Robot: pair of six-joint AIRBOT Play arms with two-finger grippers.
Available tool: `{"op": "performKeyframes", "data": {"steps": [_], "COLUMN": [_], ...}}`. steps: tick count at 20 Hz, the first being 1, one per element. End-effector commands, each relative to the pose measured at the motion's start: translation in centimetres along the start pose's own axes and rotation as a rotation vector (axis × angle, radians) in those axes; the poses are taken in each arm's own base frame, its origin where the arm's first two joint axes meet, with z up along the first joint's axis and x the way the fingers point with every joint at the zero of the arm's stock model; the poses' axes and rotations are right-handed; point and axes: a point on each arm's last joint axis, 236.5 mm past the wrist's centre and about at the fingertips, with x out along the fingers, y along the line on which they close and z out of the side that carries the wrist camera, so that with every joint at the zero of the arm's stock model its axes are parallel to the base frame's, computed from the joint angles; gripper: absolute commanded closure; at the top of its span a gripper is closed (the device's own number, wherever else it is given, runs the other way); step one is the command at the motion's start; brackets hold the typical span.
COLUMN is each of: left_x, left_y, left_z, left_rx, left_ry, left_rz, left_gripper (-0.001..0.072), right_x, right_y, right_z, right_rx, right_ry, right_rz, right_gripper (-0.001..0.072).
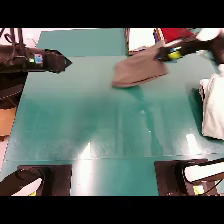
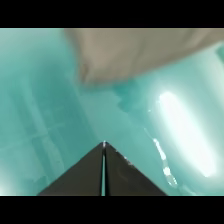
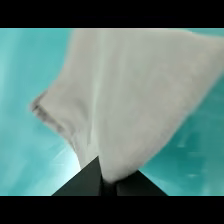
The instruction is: Fold the shirts.
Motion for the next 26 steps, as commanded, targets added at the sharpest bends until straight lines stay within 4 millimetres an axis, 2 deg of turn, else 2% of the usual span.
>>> {"op": "performKeyframes", "data": {"steps": [1,3,5,7,9,11,13,17,19,22,24,26], "left_x": [0.5,0.5,0.5,0.5,0.5,0.5,0.5,0.5,0.5,0.5,0.5,0.5], "left_y": [-2.9,-3.5,-3.7,-3.6,-3.6,-3.6,-3.6,-3.6,-3.6,-3.6,-3.7,-3.6], "left_z": [-0.4,-0.4,0.1,0.6,0.7,0.7,0.7,0.7,0.6,0.3,0.2,0.2], "left_rx": [0.038,0.034,0.002,-0.019,-0.021,-0.021,-0.021,-0.020,-0.020,-0.019,-0.013,-0.011], "left_ry": [0.007,0.002,-0.017,-0.037,-0.041,-0.041,-0.041,-0.041,-0.038,-0.024,-0.020,-0.022], "left_rz": [-0.057,-0.073,-0.080,-0.080,-0.079,-0.080,-0.080,-0.079,-0.079,-0.080,-0.080,-0.079], "left_gripper": [0.0686,0.0687,0.0687,0.0686,0.0686,0.0687,0.0686,0.0686,0.0686,0.0686,0.0686,0.0686], "right_x": [-9.4,-13.2,-15.9,-17.5,-18.1,-18.7,-20.1,-25.5,-27.8,-29.5,-30.2,-30.8], "right_y": [-12.3,-18.1,-22.4,-25.3,-26.5,-26.7,-26.2,-23.7,-22.5,-22.0,-22.8,-24.2], "right_z": [0.5,-0.3,-1.3,-1.9,-2.2,-1.6,-0.1,4.3,5.1,3.6,1.0,-2.9], "right_rx": [0.170,0.283,0.387,0.475,0.507,0.506,0.470,0.348,0.304,0.246,0.249,0.277], "right_ry": [-0.122,-0.186,-0.245,-0.303,-0.333,-0.369,-0.406,-0.521,-0.548,-0.534,-0.488,-0.411], "right_rz": [-0.227,-0.300,-0.328,-0.312,-0.288,-0.273,-0.284,-0.321,-0.341,-0.404,-0.472,-0.544], "right_gripper": [0.0694,0.0694,0.0694,0.0694,0.0694,0.0694,0.0694,0.0694,0.0694,0.0694,0.0694,0.0694]}}
